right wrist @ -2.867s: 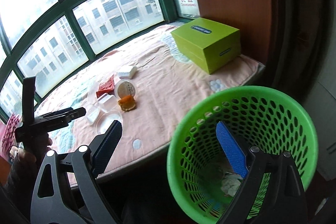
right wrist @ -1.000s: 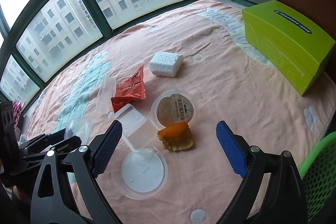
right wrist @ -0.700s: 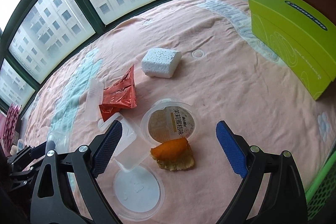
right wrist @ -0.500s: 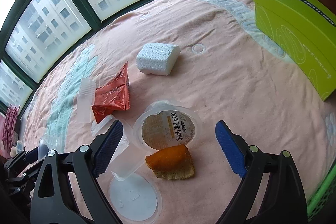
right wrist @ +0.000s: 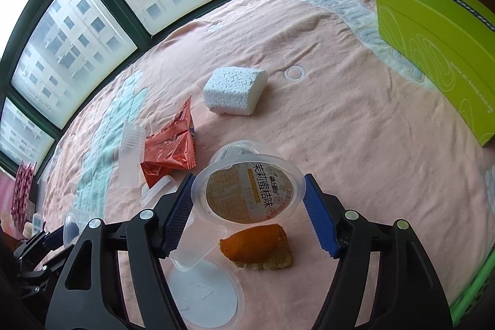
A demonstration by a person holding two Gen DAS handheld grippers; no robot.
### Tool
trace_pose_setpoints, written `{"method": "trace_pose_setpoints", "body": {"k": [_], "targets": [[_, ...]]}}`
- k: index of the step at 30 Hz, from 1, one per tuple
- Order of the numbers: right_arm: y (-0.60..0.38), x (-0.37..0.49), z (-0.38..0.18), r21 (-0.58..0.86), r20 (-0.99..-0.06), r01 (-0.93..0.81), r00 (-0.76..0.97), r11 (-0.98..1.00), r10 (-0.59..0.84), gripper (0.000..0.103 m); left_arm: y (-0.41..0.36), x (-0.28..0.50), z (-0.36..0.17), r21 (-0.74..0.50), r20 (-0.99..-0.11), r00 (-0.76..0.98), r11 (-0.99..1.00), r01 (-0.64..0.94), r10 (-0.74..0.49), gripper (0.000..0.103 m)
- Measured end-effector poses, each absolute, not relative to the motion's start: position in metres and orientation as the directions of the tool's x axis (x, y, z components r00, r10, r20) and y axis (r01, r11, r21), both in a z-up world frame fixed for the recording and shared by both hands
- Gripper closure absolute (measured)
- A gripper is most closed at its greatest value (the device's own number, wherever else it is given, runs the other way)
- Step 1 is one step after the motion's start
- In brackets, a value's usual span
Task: Collect trash
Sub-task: 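Carry the pudding cup toward the green basket with the right tool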
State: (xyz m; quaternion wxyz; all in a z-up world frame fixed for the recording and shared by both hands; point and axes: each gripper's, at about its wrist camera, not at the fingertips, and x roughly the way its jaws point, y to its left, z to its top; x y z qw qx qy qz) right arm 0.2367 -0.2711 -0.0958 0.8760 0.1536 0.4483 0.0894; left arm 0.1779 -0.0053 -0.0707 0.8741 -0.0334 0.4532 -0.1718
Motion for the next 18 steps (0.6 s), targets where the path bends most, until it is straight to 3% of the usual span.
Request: {"method": "trace_pose_setpoints", "body": {"k": [18], "targets": [[-0.299, 0.157, -0.032, 0.333, -0.673, -0.028, 0.693, 0.943, 0.258, 0.034, -0.042, 0.148, -0.036, -0.211, -0.731, 0.563, 0.912, 0.352, -0.386, 0.050]]}}
